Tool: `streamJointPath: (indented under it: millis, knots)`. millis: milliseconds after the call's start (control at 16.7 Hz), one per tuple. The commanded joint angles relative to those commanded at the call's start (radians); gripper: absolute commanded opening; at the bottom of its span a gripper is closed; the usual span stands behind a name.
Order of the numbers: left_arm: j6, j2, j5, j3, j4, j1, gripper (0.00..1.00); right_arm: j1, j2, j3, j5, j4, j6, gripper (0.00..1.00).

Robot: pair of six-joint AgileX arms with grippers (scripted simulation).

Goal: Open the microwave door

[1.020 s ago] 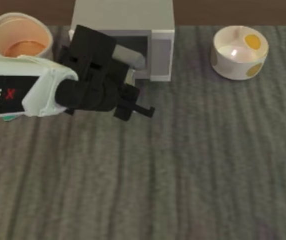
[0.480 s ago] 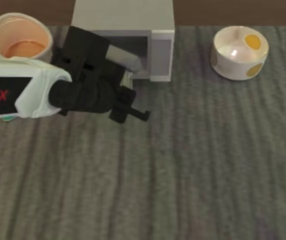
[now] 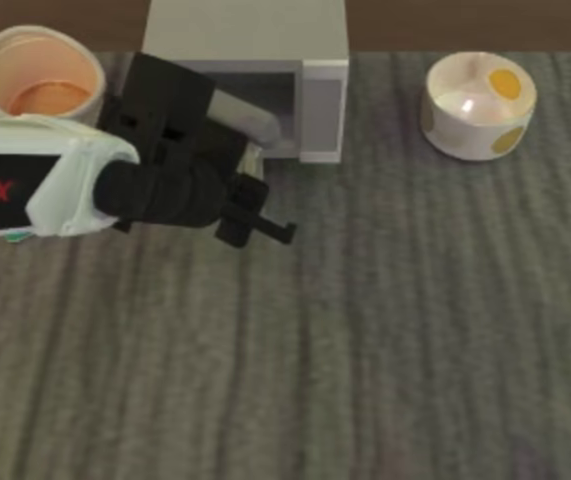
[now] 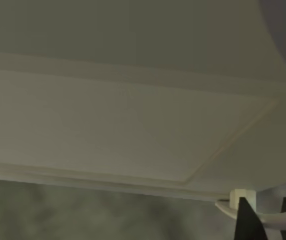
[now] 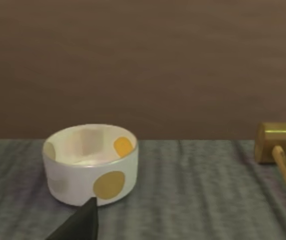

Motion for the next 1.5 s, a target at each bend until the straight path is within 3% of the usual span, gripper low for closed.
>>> streamJointPath:
  millis: [1080, 1500]
  knots:
    - [0.0, 0.0, 0.0, 0.0, 0.0, 0.0, 0.0, 0.0, 0.0, 0.0, 0.0, 0.0, 0.0, 1.0]
    - [0.048, -0.018, 0.045, -0.018, -0.003, 0.019, 0.0, 0.0, 0.0, 0.0, 0.0, 0.0, 0.0, 1.0]
